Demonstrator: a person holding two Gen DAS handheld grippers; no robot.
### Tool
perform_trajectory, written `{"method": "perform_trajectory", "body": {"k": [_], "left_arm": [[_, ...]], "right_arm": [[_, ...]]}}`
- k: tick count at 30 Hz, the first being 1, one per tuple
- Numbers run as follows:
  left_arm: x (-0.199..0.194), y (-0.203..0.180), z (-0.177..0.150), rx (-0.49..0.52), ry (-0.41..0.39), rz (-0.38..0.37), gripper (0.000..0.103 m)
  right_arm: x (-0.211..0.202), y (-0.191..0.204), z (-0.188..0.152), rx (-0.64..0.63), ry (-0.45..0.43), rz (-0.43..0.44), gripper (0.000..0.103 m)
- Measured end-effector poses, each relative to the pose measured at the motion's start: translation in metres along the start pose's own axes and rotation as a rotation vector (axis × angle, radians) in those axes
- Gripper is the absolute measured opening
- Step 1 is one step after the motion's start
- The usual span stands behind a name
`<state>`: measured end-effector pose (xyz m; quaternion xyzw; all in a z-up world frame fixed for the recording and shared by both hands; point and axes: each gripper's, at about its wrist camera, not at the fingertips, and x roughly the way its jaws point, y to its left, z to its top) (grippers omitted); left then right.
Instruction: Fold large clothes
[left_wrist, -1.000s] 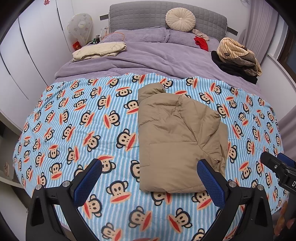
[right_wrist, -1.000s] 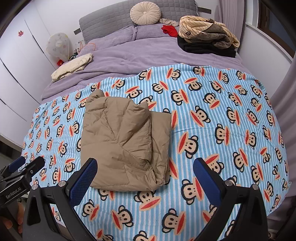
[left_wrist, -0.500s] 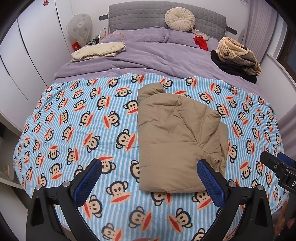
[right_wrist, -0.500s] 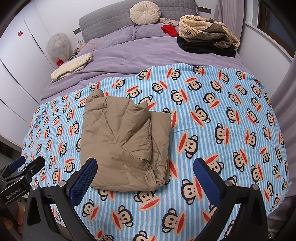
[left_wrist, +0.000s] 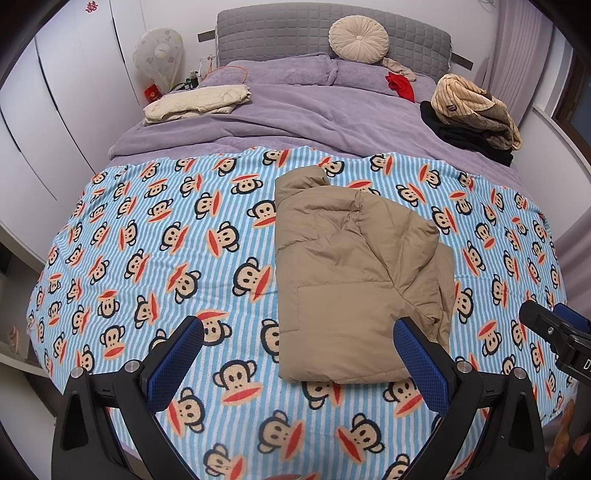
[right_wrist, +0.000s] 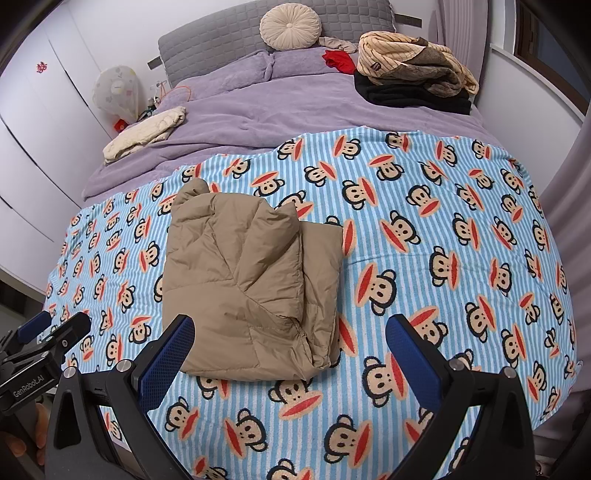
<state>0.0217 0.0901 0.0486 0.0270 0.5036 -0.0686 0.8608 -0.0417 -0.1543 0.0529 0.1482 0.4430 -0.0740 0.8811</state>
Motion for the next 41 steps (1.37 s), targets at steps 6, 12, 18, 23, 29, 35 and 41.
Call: {"method": "perform_trajectory", "body": {"k": [6,12,18,23,29,35,41], "left_arm": [[-0.0001,-0.0008,-0.0004,0.003,0.004,-0.002,0.103],[0.0020,0.0010,-0.0001,0.006,0.000,0.002,0.103],[0.0017,0.0009,0.0010,0.019,-0.001,0.007,0.103],[0.0018,0.0010,0.0010,0.024,-0.002,0.009,0.103],[0.0042,0.0019,0.0042,0.025,0.005,0.001,0.103],[0.0045,0.0024,0.0044,0.028,0.003,-0.001,0.103],[0.0058,0.0028,0.0066,0.024,0.005,-0.003,0.103]], "right_arm": [[-0.0003,-0.0004,-0.0001,-0.001,-0.001,0.001,0.103],[-0.0003,-0.0013,0.0004,-0.002,0.000,0.001,0.103],[-0.0002,-0.0017,0.0008,-0.003,0.001,0.002,0.103],[-0.0006,-0.0015,0.0009,-0.005,0.001,0.001,0.103],[-0.0002,-0.0006,0.0008,-0.002,0.002,0.001,0.103],[-0.0001,-0.0007,0.0010,-0.002,0.003,0.001,0.103],[0.0002,-0.0005,0.0009,-0.002,0.005,0.002,0.103]]}}
